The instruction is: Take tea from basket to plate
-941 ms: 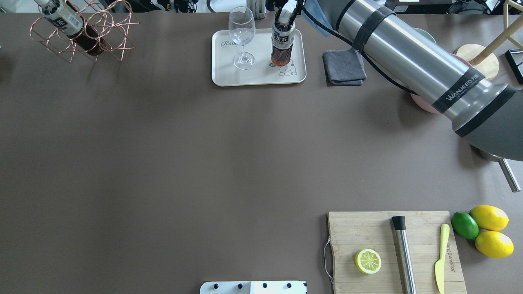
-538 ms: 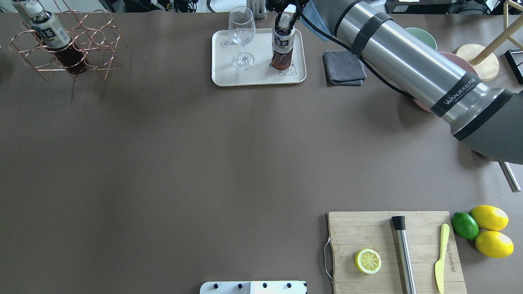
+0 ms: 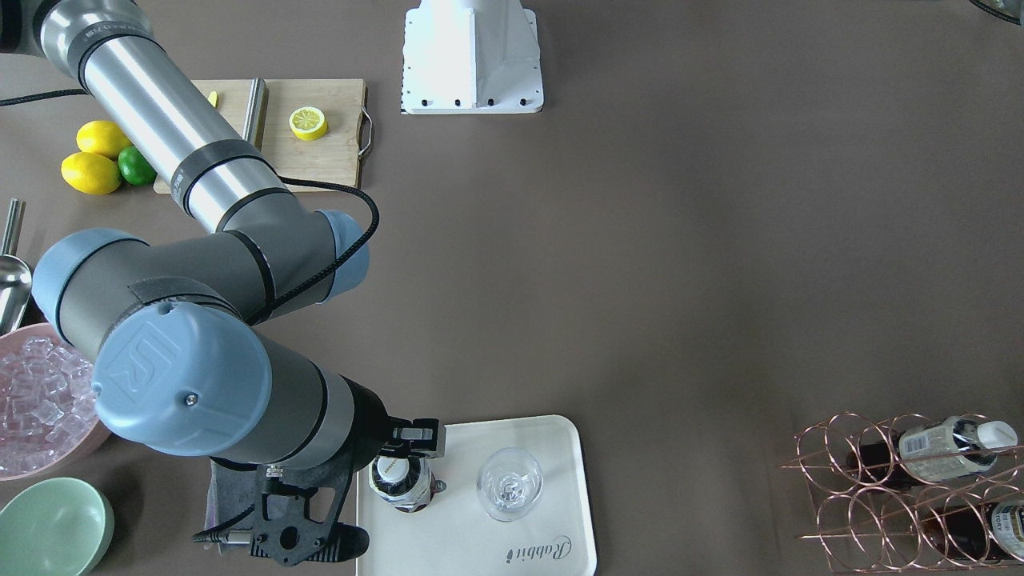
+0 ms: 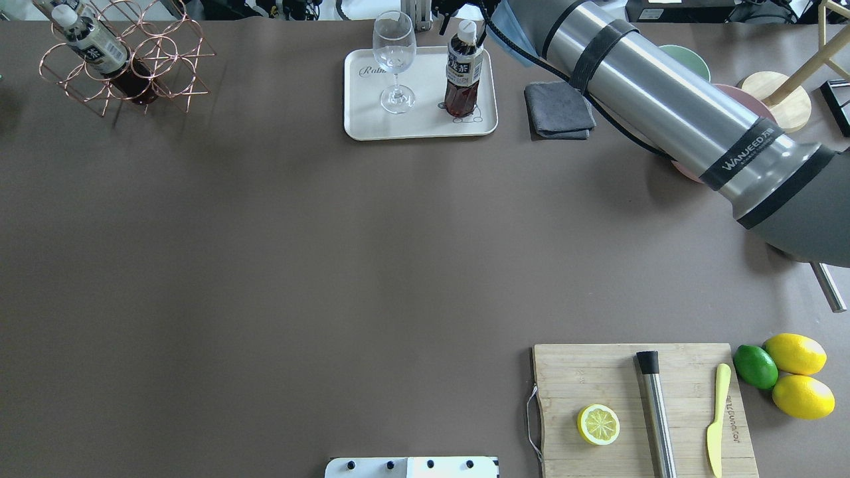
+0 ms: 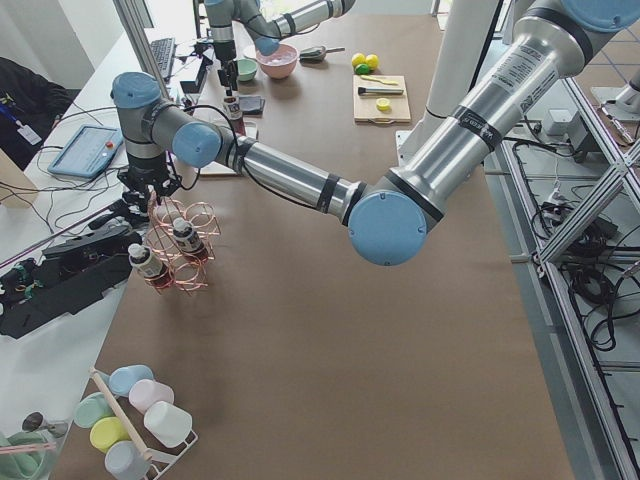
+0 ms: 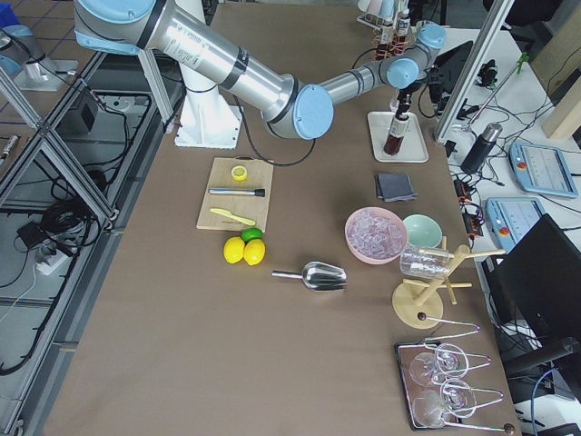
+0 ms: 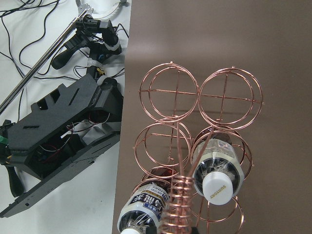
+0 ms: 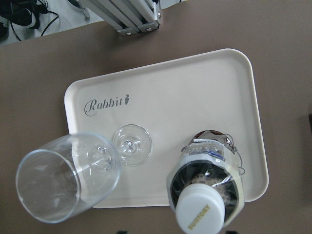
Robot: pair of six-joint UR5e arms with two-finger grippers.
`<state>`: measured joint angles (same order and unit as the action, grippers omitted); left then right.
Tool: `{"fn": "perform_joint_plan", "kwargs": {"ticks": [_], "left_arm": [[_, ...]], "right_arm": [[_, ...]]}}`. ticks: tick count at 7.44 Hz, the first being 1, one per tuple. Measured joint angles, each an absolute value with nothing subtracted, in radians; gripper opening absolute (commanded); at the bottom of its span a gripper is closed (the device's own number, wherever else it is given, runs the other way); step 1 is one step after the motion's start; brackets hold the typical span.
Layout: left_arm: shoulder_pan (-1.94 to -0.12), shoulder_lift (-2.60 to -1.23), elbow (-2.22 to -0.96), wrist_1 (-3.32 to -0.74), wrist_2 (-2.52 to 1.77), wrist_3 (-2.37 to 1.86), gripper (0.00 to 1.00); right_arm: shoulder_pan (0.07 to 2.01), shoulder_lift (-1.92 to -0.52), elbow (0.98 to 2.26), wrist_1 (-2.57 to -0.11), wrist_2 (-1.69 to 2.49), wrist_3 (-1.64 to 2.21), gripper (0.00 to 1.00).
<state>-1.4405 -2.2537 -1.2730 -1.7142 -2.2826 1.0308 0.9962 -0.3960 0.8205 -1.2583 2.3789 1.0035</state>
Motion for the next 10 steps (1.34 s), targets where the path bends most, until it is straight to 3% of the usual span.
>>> {"fn": "perform_joint_plan", "kwargs": {"ticks": [2, 6, 10], "left_arm": [[-1.439, -2.255, -1.263, -1.714, -2.282, 1.027, 0.0], [-1.438, -2.255, -1.259, -1.715, -2.281, 1.025, 0.0], [-1.437, -2.254, -1.24, -1.715, -2.276, 1.024, 0.0]], "right_arm": [[1.002, -0.436, 0.94, -1.321, 2.388, 1.003, 0.99], [1.003, -0.703, 1.484, -1.724, 2.356, 0.889, 1.0], [1.062, -1.169, 1.902, -1.868, 2.279, 0.684, 1.0]]}}
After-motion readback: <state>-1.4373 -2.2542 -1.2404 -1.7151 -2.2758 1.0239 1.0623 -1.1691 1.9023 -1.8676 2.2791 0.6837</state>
